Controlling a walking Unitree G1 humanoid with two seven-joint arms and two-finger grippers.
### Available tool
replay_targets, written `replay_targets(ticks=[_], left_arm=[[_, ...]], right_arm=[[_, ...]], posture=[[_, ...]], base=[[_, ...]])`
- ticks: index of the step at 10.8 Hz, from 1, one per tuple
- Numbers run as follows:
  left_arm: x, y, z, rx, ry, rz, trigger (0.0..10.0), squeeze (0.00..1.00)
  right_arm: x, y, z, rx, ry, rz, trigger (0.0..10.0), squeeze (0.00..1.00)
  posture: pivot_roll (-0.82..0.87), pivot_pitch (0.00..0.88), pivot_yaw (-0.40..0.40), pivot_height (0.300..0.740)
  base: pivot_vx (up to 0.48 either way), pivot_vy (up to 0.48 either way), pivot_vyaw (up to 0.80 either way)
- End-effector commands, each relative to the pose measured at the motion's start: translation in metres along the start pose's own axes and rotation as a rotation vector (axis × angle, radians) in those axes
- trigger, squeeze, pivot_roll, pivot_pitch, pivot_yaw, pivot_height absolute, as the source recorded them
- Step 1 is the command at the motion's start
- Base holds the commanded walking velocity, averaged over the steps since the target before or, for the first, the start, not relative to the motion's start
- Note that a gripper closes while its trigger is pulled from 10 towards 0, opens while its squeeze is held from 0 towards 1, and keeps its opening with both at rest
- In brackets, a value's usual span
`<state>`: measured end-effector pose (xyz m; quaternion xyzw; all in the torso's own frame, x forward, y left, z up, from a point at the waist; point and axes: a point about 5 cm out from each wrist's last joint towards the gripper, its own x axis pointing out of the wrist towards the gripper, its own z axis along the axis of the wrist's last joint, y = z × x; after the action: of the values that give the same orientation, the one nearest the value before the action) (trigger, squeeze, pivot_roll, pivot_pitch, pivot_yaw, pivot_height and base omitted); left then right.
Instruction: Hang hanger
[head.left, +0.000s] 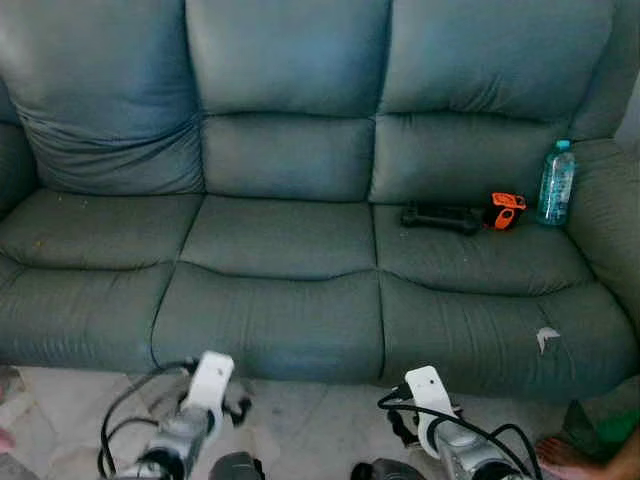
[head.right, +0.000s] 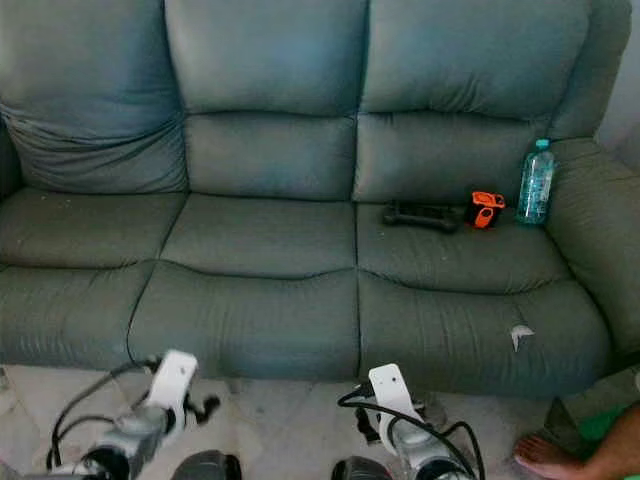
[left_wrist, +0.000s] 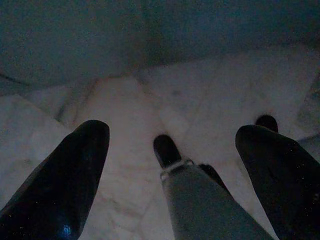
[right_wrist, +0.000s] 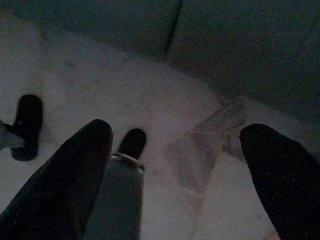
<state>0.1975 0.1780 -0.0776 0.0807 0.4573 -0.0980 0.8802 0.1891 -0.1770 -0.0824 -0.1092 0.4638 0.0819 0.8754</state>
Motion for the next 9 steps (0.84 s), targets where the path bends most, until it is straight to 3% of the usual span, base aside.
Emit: replay_targets(ticks=[1, 3, 5, 6, 7, 9], left_arm=[[-0.001, 0.007, 0.000, 0.011, 0.000, 0.012, 10.0, 0.00], [-0.001, 0.014, 0.009, -0.033, -0.042, 0.046, 10.0, 0.00], [-0.001, 0.016, 0.023, -0.035, -0.097, 0.031, 10.0, 0.00], [0.001, 0.007, 0.041, -0.030, -0.175, -0.015, 10.0, 0.00], [0.000, 0.010, 0.061, 0.002, -0.273, -0.016, 10.0, 0.00], [-0.006, 0.019, 0.088, 0.027, -0.410, -0.063, 10.0, 0.00]], right_arm=[[0.000, -0.003, 0.000, -0.018, -0.001, -0.006, 10.0, 0.00], [0.000, -0.007, 0.004, -0.032, -0.015, -0.014, 10.0, 0.00], [0.001, -0.007, 0.016, 0.030, -0.073, -0.014, 10.0, 0.00], [0.002, -0.008, 0.037, 0.092, -0.153, -0.005, 10.0, 0.00], [0.002, -0.009, 0.064, 0.076, -0.260, 0.023, 10.0, 0.00], [-0.005, -0.030, 0.101, 0.077, -0.405, 0.019, 10.0, 0.00]], posture=[[0.01, 0.014, -0.007, 0.740], [0.02, 0.008, -0.011, 0.740], [0.01, 0.006, -0.016, 0.740], [0.02, 0.014, -0.018, 0.740], [0.00, 0.020, -0.008, 0.740], [-0.01, 0.030, -0.002, 0.740]], base=[[0.000, 0.000, 0.00], [0.000, 0.000, 0.00], [0.000, 0.000, 0.00], [0.000, 0.000, 0.00], [0.000, 0.000, 0.00], [0.000, 0.000, 0.00]])
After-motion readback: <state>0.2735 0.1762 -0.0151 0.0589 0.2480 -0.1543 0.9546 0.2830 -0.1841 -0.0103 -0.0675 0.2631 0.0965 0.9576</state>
